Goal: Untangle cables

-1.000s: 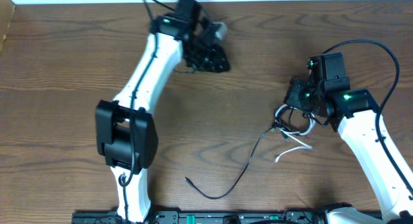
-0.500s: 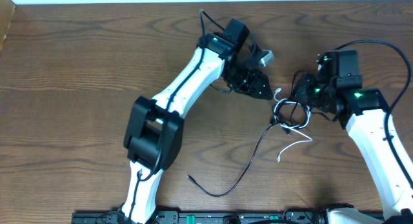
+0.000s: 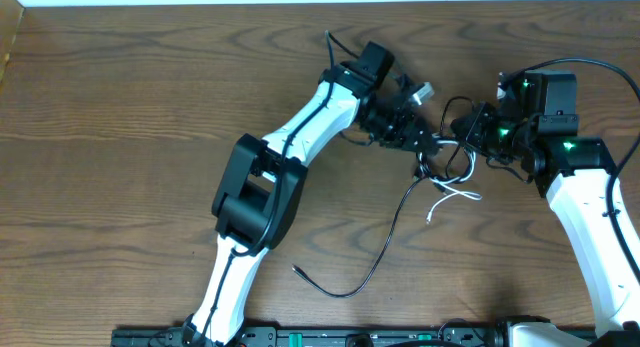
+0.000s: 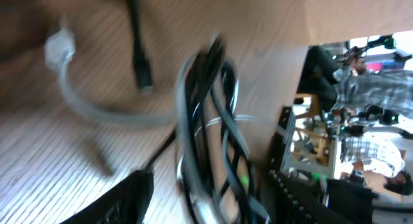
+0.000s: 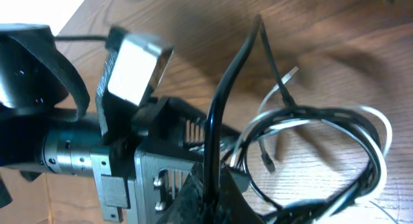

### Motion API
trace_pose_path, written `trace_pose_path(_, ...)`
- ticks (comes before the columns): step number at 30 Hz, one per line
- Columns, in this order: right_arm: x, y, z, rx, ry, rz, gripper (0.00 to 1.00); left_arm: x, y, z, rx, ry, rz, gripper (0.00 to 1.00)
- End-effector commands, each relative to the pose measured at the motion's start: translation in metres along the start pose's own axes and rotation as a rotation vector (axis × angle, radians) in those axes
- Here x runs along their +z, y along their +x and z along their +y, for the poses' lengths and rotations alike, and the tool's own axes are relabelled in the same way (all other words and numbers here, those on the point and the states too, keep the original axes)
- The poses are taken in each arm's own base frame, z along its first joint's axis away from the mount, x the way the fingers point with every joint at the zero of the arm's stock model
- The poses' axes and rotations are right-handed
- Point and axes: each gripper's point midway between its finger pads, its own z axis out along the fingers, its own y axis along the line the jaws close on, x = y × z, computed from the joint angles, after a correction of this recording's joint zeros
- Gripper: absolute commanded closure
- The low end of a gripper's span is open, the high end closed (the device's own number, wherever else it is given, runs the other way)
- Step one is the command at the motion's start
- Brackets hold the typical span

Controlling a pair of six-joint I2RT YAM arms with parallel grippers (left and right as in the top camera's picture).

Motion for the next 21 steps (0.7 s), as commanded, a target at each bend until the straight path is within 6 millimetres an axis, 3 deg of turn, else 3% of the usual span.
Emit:
trace_pose_path(1,-0.002,0.001,0.004,0.011,-0.024,0.010,0.99,0.006,-0.003,-0.006,-0.083,0.046,-0.003,0.43)
trace_pose_path(6,-0.003,-0.001,0.004,0.012,-0.033,0.005,0.99,0.011,-0.003,0.005,-0.128,-0.036,-0.009,0.59)
trace_pose_path(11,-0.009,-0.014,0.015,0.003,-0.124,-0.016,0.99,0.021,0.004,0.003,-0.130,-0.061,0.017,0.60)
trace_pose_path(17,-0.012,-0.022,0.012,0.009,-0.133,-0.037,0.99,0.034,0.013,-0.005,-0.121,-0.073,0.051,0.61)
trace_pose_path(19,-0.013,-0.023,0.014,-0.006,-0.151,-0.038,0.99,0.034,0.015,0.006,-0.130,-0.138,0.048,0.77)
trace_pose_path(20,-0.014,-0.023,0.015,-0.014,-0.161,-0.040,0.99,0.033,0.015,0.014,-0.133,-0.184,0.043,0.92)
trace_pose_path(21,-0.016,-0.024,0.016,-0.018,-0.168,-0.042,0.99,0.030,0.015,0.024,-0.137,-0.239,0.035,0.92)
